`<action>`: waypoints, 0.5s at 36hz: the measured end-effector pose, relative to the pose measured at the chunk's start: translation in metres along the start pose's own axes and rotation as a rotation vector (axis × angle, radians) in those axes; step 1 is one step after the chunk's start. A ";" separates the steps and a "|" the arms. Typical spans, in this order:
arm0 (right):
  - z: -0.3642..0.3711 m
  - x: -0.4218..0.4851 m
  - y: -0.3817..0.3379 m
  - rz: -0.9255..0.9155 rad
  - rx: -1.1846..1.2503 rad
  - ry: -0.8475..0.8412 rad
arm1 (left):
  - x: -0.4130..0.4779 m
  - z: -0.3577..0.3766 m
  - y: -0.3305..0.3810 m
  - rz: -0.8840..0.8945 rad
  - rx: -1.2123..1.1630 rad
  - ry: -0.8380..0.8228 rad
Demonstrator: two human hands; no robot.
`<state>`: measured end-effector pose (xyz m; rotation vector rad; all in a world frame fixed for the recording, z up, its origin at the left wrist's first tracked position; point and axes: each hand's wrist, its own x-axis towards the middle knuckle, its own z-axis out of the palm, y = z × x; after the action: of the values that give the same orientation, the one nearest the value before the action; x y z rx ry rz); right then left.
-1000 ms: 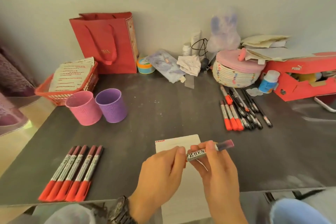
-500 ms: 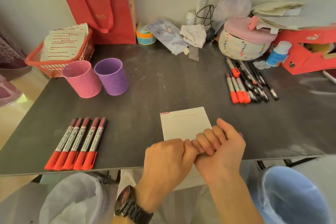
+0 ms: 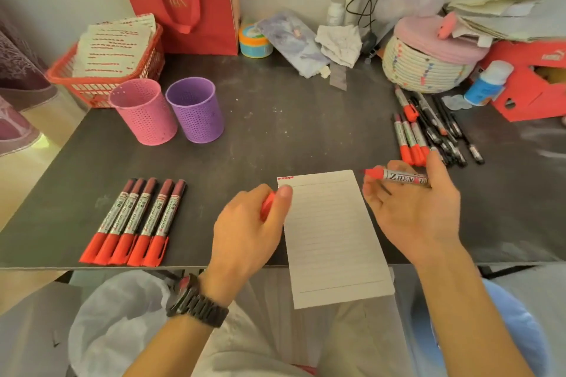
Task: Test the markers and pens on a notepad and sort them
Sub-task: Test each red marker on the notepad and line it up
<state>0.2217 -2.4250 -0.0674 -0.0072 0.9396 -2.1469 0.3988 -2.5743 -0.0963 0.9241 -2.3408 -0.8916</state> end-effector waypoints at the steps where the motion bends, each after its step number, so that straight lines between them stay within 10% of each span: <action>1: 0.001 0.002 0.002 0.007 -0.084 0.029 | 0.005 0.005 -0.003 0.067 0.101 -0.019; 18: 0.018 0.043 0.044 -0.223 -0.962 0.039 | -0.005 0.026 -0.018 0.443 0.235 -0.257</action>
<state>0.2259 -2.4837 -0.0940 -0.5617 1.9731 -1.6780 0.3936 -2.5708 -0.1280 0.3537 -2.7595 -0.5893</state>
